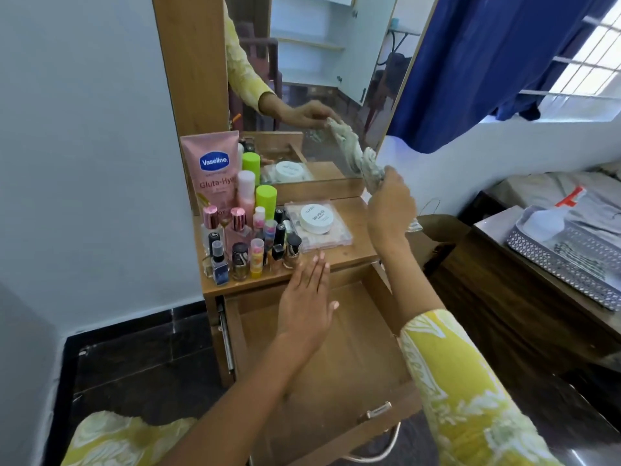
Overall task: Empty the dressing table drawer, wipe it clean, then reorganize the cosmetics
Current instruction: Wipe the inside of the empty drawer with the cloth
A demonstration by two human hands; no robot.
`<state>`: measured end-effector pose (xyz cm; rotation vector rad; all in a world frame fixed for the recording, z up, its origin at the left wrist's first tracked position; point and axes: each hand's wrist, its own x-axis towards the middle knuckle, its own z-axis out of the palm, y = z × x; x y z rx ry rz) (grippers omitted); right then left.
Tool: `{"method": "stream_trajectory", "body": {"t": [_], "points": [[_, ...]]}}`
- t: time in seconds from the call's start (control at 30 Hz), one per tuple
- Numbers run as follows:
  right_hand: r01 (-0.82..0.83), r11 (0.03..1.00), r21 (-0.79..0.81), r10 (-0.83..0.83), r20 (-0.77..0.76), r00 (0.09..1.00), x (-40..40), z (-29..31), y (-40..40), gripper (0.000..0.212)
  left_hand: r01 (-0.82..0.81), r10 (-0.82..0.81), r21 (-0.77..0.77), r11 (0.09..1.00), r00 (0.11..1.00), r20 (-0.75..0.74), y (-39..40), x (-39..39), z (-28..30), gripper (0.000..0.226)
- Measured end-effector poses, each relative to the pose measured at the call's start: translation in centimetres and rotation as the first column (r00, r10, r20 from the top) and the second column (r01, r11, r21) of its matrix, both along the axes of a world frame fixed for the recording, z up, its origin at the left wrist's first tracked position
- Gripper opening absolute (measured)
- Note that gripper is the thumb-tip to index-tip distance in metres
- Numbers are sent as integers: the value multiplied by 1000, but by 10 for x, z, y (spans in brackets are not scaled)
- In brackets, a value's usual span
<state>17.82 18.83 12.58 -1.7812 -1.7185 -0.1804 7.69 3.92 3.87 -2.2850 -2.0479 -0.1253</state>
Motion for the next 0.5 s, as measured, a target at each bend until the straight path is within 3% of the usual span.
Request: {"method": "stream_trajectory", "body": {"t": [0.2,0.5], "points": [[-51,950,-309,99,140,985,-17,-55,8,34,-20,20,-2,1000,1000,9,0,1,-3,65],[-72,913,-401,65,-32,997,-22,-60,5,32,-34,33,14,999,996,86,-2,3,-10,65]]}}
